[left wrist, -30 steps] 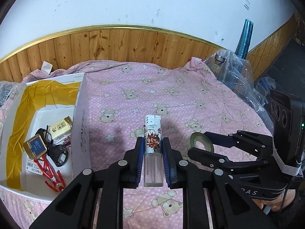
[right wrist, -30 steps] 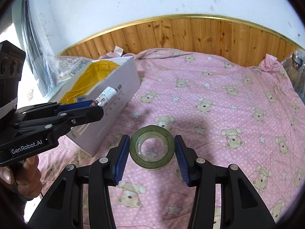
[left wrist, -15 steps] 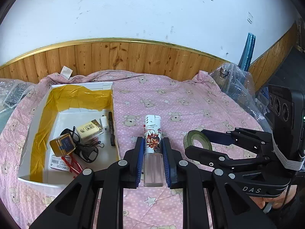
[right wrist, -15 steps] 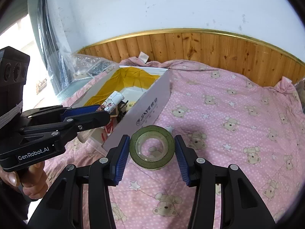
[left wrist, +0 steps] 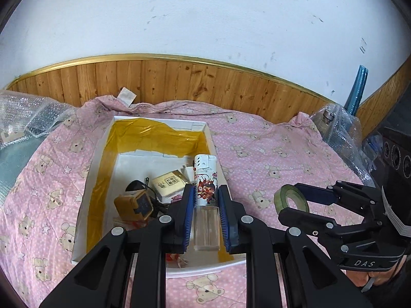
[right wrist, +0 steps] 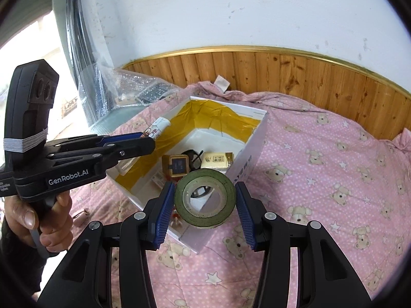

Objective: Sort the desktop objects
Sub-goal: 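Carry the bottle and green tape roll into the white box and release both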

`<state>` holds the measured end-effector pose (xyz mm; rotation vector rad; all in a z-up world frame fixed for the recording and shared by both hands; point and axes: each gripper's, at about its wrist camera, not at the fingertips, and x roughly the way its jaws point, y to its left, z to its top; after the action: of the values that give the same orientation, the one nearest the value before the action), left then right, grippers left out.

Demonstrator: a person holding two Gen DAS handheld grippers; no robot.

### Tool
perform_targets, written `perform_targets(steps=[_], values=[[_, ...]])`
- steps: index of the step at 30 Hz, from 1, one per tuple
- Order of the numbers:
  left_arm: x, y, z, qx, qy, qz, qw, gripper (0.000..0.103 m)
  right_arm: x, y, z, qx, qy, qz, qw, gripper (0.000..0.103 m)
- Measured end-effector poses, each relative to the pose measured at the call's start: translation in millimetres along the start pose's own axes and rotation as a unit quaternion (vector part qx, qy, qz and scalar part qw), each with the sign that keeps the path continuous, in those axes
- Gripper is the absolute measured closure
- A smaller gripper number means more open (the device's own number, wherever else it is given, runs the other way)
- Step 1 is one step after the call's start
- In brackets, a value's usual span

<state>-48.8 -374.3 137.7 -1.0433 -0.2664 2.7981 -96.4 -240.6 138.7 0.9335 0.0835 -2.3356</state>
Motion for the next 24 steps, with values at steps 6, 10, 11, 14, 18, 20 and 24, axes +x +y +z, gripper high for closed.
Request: perform_targets(steps=[6,10,11,14,18,20,24], values=[[22.2,40.8,14.3,-0.024,0.015,0.010,0.9996,0.083,30.6,9.5,24.3,-0.017,0.006,0.007,1.000,0.053],[47.5,61.2,25.2,-0.037,0.035,0.011,0.9986,0.083,53.6,10.0,39.7,-0.021,0.011,0.009,1.000,0.053],[54.2,65.3,27.9,-0.040,0.040,0.009,0.9984,0.083,60.9,9.3,43.7,-0.021,0.013,0.010,1.000,0.053],[74.4,75.1,37.5,-0.040,0.051,0.014,0.9978,0.083,80.9,7.7,53.4,-0.023,0.020,0.010,0.999,0.053],[97.4,86.9,49.9,-0.045,0.060,0.020,0.9970,0.083,109.3,-0.2,65.8,-0.022,0.031,0.009,0.999,0.053],[108.2,92.3,55.8,-0.046,0.065,0.022,0.9965,0.083,121.9,-5.8,71.4,-0.021,0.035,0.008,0.999,0.053],[129.3,101.9,65.4,-0.056,0.078,0.022,0.9952,0.083,147.4,-15.7,82.0,-0.020,0.045,0.005,0.999,0.053]])
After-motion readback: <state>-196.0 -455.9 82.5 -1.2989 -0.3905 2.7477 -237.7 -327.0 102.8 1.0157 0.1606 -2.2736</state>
